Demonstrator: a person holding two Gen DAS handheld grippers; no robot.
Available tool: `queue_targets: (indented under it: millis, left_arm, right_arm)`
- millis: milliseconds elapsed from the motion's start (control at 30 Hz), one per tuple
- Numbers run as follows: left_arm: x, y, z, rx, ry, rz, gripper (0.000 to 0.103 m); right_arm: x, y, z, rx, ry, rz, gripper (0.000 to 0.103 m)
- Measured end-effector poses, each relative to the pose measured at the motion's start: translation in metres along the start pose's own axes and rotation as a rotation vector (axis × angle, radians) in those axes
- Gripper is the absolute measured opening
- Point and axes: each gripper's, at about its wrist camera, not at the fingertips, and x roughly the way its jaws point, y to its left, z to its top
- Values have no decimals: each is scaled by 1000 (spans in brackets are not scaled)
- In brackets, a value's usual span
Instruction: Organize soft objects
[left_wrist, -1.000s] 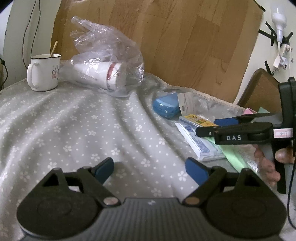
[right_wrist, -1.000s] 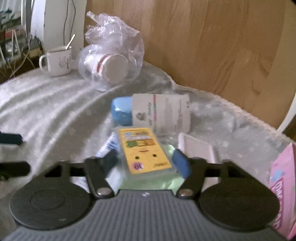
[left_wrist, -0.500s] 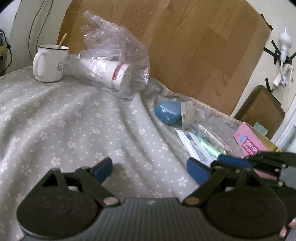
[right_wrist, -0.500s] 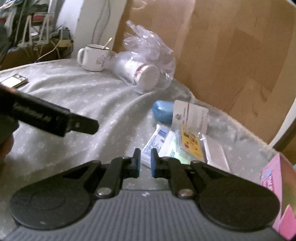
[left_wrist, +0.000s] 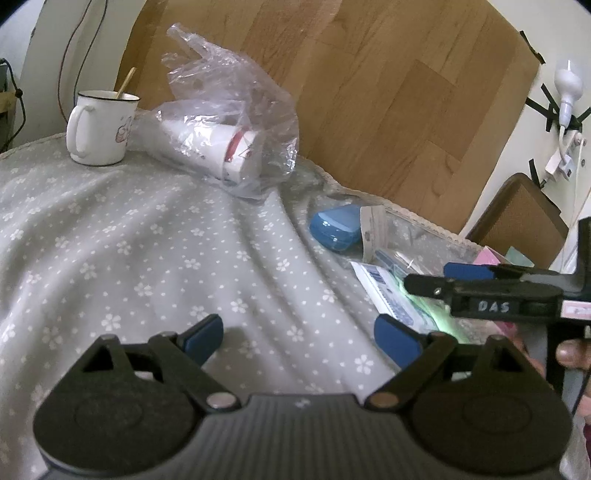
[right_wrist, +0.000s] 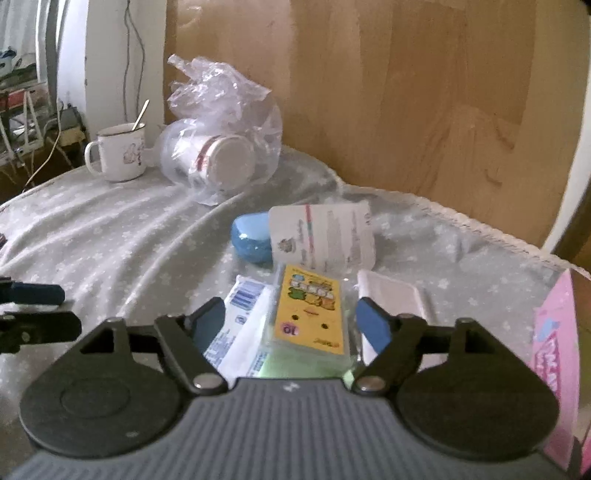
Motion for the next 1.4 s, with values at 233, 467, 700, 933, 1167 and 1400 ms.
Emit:
queue_targets:
  millis: [233,467,700,933,1167,1400]
  left_arm:
    - [1,0,0,4,0,0,92]
    - [1,0,0,4,-2,5,92]
    - [2,5,2,-19,11,-10,94]
    - [3,-6,-2,55,54,-30,97]
    - [-10,-25,-14,63,109,-93,98]
    - [-9,-61,-24,119,181,-189,99]
  right_arm:
    - [15,-19,-5,146,53,21,60]
    - [-27,17,-22,16,-62,-8,60]
    - [-94,79,-78,-180,-63,77,60]
    - [-134,81,-117,-163,-53,15,83]
    - [-147,65,-135,10,-36,51,86]
    - [-136,68,-129,74,-10,69,86]
